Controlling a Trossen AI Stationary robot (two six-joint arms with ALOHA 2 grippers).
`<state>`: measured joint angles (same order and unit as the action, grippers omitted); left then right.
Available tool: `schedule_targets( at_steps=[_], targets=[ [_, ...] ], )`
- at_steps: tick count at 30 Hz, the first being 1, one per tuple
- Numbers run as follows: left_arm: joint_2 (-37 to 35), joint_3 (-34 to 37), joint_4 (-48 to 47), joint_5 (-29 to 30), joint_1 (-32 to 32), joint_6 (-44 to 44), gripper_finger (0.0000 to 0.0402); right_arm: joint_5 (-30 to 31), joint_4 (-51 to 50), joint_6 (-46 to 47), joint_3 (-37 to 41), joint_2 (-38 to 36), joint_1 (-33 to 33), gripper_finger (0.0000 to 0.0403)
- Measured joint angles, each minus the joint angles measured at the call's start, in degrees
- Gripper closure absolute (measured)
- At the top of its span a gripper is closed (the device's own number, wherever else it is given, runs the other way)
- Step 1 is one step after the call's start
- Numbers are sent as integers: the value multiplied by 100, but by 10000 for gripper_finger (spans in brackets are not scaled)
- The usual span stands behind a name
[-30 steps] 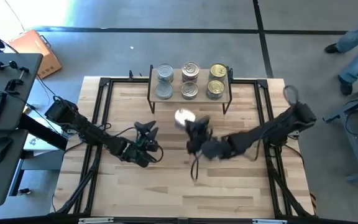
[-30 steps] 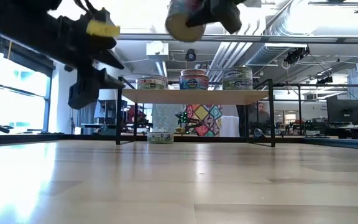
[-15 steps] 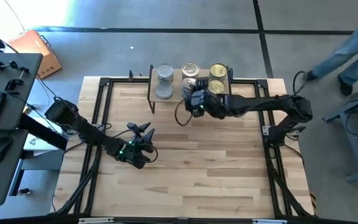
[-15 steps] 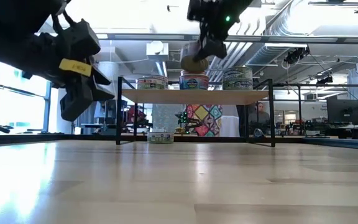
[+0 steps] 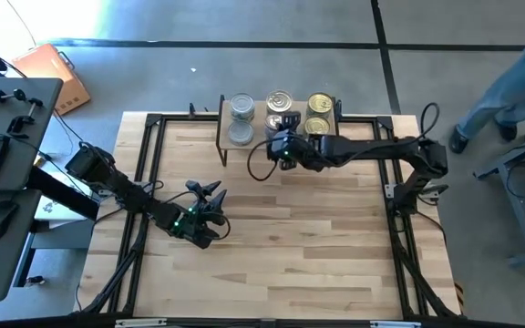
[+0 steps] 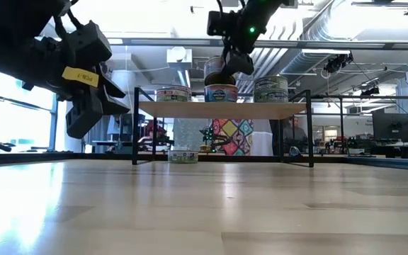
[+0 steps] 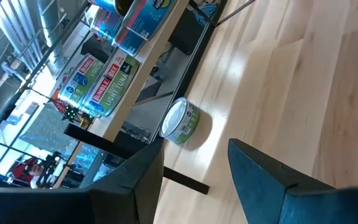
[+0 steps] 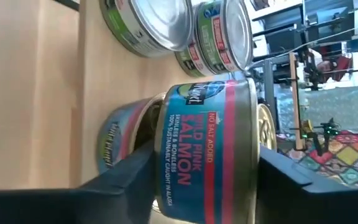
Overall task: Stack canned seafood by type on shelf
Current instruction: Stack the blue tuna can on top of the other blue tuna can on the shelf, then adjust the shelf
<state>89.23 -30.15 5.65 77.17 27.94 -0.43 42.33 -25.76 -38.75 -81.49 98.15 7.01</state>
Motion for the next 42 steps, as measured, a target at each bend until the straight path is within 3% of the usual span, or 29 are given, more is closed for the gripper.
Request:
schedule_targets(
  at_steps=[4,7,19,24,27,32,37,42],
  targets=[
    [0,0,-2,-2,-2,0,232,28,-47,-7,2,7,-79,130],
    [0,0,-2,-2,2,0,232,63,-68,-8,2,4,-134,103],
    [0,0,-2,-13,2,0,232,113,-280,274,2,-24,-104,95],
    [0,0,-2,-18,4,0,232,34,-758,604,-386,-34,-347,95],
    [0,0,-4,-50,41,-49,232,-291,-1096,1083,-648,-39,-614,94],
    [0,-1,-7,-57,227,-224,232,-1849,-1050,1919,-487,-44,-1135,94],
    [0,14,-19,-56,555,-408,232,-2129,415,2604,769,-37,-1619,109],
    [0,264,-33,-57,717,-914,232,-1997,3502,3654,2511,84,-1779,150]
  ],
)
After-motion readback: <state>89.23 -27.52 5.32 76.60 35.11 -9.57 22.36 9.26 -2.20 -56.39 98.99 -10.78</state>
